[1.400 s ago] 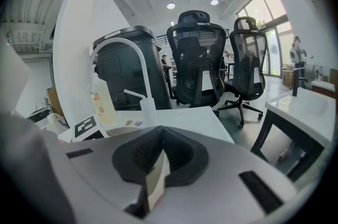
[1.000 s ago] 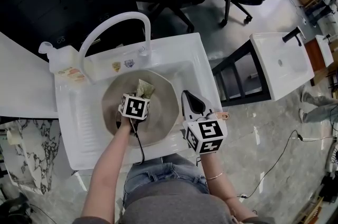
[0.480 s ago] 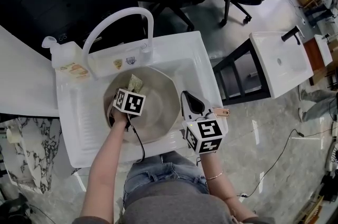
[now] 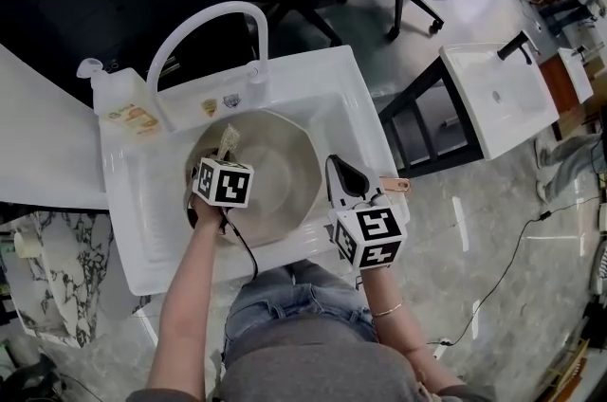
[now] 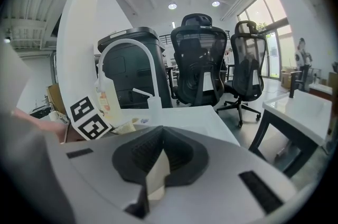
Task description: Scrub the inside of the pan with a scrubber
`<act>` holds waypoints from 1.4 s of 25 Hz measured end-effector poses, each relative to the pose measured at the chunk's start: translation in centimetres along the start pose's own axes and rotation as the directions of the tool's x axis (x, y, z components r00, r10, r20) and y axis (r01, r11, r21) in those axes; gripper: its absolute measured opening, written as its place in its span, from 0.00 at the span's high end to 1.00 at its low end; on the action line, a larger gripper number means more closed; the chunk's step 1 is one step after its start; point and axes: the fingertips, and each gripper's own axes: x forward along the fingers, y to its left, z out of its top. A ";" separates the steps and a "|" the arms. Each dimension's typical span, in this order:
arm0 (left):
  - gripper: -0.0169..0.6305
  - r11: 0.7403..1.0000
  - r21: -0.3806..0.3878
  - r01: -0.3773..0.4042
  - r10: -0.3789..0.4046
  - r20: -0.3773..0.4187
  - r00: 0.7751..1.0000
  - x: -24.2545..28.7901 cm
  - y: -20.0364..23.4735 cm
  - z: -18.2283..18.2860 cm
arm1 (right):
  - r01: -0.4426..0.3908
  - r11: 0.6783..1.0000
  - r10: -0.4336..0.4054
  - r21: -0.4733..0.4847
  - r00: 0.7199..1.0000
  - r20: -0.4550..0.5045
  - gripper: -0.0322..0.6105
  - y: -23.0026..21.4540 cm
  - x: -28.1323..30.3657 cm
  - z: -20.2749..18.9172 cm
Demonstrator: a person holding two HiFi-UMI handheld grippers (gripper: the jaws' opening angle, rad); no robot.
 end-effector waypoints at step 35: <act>0.87 0.838 0.071 0.542 -0.451 -0.470 0.759 -2.2 -12.0 -8.2 | -0.034 0.999 0.034 0.005 0.999 0.016 0.93 0.9 -0.6 0.0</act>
